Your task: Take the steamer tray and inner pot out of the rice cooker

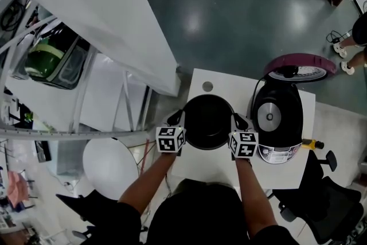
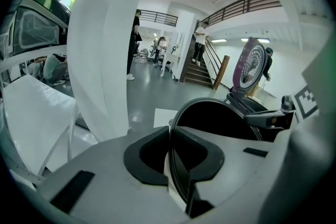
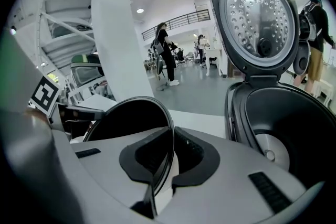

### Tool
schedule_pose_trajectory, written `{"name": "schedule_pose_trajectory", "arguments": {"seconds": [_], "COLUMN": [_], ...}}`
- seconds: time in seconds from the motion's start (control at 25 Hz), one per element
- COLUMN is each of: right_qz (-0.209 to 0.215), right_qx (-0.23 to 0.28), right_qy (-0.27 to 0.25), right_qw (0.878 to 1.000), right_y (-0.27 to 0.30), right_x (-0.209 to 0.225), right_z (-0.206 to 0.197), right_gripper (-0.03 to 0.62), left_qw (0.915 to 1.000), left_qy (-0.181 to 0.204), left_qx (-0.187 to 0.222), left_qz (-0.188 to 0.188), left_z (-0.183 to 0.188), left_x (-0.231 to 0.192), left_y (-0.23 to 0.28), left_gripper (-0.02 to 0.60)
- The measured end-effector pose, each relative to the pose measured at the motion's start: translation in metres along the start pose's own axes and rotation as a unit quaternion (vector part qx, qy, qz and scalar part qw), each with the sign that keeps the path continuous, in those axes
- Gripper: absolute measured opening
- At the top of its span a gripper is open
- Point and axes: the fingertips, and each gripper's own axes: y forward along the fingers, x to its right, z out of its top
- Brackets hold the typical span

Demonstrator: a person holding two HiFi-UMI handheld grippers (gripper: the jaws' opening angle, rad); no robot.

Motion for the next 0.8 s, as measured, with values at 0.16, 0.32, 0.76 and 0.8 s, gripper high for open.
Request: {"name": "schedule_pose_trajectory", "arguments": {"seconds": [0.16, 0.32, 0.76, 0.8], "right_qz": [0.006, 0.004, -0.002, -0.001], "right_qx": [-0.006, -0.014, -0.020, -0.017], "right_qy": [0.006, 0.007, -0.004, -0.007], "right_qw": [1.000, 1.000, 1.000, 1.000], "right_y": [0.007, 0.013, 0.027, 0.028], "right_x": [-0.001, 0.000, 0.007, 0.007], "right_z": [-0.005, -0.009, -0.017, -0.017], "right_gripper": [0.021, 0.021, 0.023, 0.023], "left_qw": [0.9998, 0.9997, 0.9997, 0.9998], "left_qy": [0.000, 0.000, -0.014, -0.016], "left_qx": [-0.015, -0.020, -0.018, -0.014], "left_qz": [0.010, 0.012, 0.004, 0.002], "left_z": [-0.006, -0.007, -0.010, -0.009], "left_x": [-0.007, -0.009, -0.011, -0.010], "left_y": [0.010, 0.016, 0.026, 0.026], "left_gripper": [0.028, 0.028, 0.028, 0.028]}}
